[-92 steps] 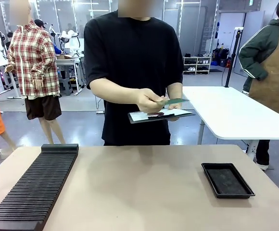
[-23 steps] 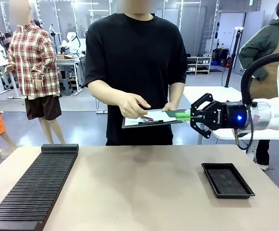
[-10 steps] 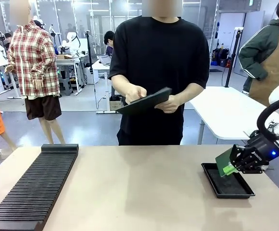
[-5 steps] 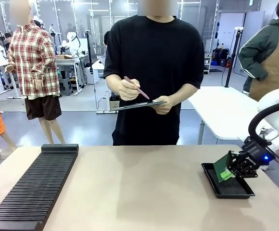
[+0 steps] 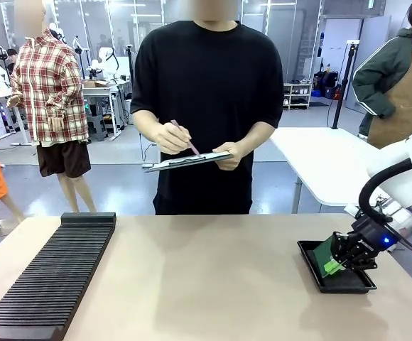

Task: Inspect the PCB.
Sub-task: Place the Blank PCB in the ESD tray.

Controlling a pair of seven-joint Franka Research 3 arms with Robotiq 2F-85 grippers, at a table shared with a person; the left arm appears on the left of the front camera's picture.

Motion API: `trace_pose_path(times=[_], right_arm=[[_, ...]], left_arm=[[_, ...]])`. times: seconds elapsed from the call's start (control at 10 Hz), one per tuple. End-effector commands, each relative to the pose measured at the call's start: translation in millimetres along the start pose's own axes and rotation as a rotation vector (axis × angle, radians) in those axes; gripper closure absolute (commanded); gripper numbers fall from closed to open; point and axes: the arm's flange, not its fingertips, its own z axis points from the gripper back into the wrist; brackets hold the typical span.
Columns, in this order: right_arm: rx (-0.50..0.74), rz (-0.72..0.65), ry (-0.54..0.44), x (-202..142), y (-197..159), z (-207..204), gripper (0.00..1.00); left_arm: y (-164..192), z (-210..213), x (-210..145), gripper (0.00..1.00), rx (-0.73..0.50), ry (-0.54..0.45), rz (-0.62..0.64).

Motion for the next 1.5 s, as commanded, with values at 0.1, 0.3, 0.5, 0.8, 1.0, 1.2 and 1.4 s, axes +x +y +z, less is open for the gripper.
trace_pose_path(times=[0.1,0.3,0.5,0.8,1.0,1.2,1.4], right_arm=[[-0.034,0.007,-0.018,9.8,4.6,-7.9,0.89],[-0.057,-0.001,-0.029,4.9,7.9,-5.8,0.63],[-0.098,-0.010,-0.054,0.4,11.5,-3.2,0.36],[-0.221,-0.032,-0.130,-10.5,22.8,5.7,0.00],[-0.322,-0.053,-0.190,-17.2,32.5,12.9,0.00],[-0.430,-0.060,-0.277,-23.4,42.9,22.4,0.00],[-0.476,-0.067,-0.309,-26.6,51.8,26.7,0.00]], left_arm=[[-5.1,1.9,2.2,0.00,-0.004,0.000,0.011],[-5.1,1.9,2.2,0.00,-0.004,0.000,0.011],[-5.1,1.9,2.2,0.00,-0.004,0.000,0.011],[-5.1,1.9,2.2,0.00,-0.004,0.000,0.011],[-5.1,1.9,2.2,0.00,-0.004,0.000,0.011],[-5.1,1.9,2.2,0.00,-0.004,0.000,0.011],[-5.1,1.9,2.2,0.00,-0.004,0.000,0.011]])
